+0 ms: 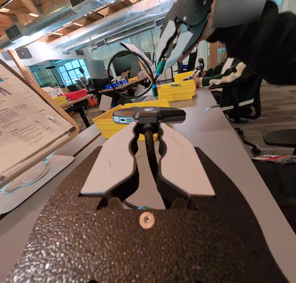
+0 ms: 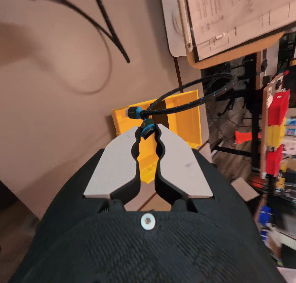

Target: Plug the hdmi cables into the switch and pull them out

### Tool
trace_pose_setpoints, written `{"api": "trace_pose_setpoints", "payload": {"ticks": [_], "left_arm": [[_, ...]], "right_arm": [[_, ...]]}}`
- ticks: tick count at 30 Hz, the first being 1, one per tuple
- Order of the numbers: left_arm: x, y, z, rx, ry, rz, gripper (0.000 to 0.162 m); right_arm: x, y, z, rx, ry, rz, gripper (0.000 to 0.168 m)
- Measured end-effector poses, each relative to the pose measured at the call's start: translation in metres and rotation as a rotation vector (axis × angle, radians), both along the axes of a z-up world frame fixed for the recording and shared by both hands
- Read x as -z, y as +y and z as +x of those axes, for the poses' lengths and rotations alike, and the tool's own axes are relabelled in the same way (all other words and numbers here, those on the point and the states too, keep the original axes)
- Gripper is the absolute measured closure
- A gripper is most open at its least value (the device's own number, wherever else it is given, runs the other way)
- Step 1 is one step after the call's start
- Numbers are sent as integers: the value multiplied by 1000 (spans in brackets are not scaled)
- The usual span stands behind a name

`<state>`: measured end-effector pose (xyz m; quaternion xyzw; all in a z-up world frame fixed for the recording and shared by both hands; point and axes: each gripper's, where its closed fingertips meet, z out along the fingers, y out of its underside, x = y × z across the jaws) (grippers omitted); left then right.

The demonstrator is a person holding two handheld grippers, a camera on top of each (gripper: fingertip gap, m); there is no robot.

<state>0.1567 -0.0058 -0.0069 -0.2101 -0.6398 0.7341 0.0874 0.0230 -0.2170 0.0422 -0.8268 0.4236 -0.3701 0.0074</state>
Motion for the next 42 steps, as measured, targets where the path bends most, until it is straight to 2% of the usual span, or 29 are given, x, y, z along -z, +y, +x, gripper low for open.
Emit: {"api": "trace_pose_setpoints", "payload": {"ticks": [1, 8, 11, 13, 15, 16, 18, 20, 21, 23, 24, 25, 27, 32, 35, 37, 42], "left_arm": [[0, 0, 0, 15, 22, -2, 140], [8, -6, -4, 55, 50, 14, 140], [9, -7, -6, 59, 53, 19, 140], [10, -6, -5, 61, 54, 22, 141], [10, -6, -4, 61, 62, 21, 141], [10, -6, -4, 66, 67, 22, 140], [11, -7, -5, 75, 67, 25, 141], [13, -8, -7, 86, 62, 28, 141], [14, -8, -8, 99, 61, 29, 140], [16, -8, -14, 133, 57, 26, 141], [17, -8, -18, 157, 56, 21, 140], [17, -7, -23, 184, 59, 15, 140], [15, -4, -33, 240, 66, -4, 140], [2, 10, -51, 355, 86, -43, 140], [-2, 13, -59, 394, 81, -57, 140], [-4, 13, -61, 404, 86, -63, 140], [-9, 17, -66, 423, 82, -75, 140]], "right_arm": [[5, -9, 0, 11, -33, 38, 152], [59, -56, 13, 38, -314, 393, 153], [91, -84, 16, 155, -380, 535, 153], [116, -101, 10, 276, -348, 609, 152], [135, -138, -6, 505, -327, 504, 129], [141, -148, -16, 578, -294, 458, 125], [134, -151, -26, 622, -286, 373, 100], [111, -116, -12, 473, -339, 402, 91], [99, -80, 2, 337, -375, 499, 86], [71, 6, 24, 34, -414, 742, 87], [58, 43, 30, -95, -427, 808, 90], [50, 72, 34, -192, -438, 832, 91], [47, 109, 42, -282, -442, 807, 90], [47, 151, 49, -350, -428, 804, 101], [46, 160, 49, -364, -421, 798, 107], [43, 164, 46, -378, -432, 814, 119], [44, 167, 42, -398, -466, 862, 134]]}}
